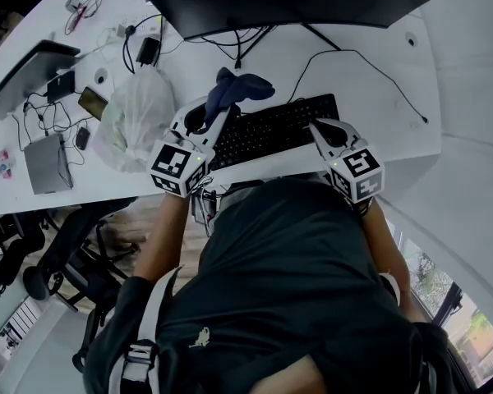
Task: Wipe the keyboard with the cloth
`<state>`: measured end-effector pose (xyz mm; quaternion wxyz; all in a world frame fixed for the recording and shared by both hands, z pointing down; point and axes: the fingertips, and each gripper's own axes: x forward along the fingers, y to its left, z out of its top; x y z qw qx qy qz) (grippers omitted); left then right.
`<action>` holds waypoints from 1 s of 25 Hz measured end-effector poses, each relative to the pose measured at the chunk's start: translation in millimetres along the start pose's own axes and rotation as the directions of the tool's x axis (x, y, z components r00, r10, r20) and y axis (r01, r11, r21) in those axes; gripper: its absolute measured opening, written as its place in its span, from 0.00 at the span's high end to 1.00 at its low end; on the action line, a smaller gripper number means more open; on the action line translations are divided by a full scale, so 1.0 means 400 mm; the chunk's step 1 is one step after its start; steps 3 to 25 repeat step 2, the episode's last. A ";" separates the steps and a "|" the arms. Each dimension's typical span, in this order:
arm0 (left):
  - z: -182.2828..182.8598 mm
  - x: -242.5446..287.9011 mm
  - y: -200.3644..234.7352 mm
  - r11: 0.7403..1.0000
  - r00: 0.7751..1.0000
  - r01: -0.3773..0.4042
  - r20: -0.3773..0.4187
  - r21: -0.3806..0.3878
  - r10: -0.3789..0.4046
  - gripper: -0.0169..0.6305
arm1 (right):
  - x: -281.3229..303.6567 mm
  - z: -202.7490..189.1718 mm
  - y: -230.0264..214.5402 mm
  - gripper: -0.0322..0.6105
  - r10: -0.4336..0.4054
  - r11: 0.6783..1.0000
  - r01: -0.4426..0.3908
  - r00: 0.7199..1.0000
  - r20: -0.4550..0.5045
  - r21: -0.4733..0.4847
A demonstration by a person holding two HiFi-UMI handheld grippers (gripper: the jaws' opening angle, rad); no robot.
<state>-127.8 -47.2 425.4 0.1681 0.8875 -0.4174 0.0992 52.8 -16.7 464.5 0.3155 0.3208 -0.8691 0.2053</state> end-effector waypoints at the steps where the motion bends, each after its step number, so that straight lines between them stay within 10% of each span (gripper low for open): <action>1: -0.002 -0.006 -0.008 1.000 1.000 0.001 0.001 0.000 -0.001 0.88 | -0.006 -0.005 0.007 0.94 -0.001 1.000 0.001 1.000 0.001 0.000; 25: -0.004 -0.012 -0.015 1.000 1.000 0.003 0.003 0.001 -0.003 0.88 | -0.012 -0.010 0.013 0.94 -0.002 1.000 0.002 1.000 0.002 0.000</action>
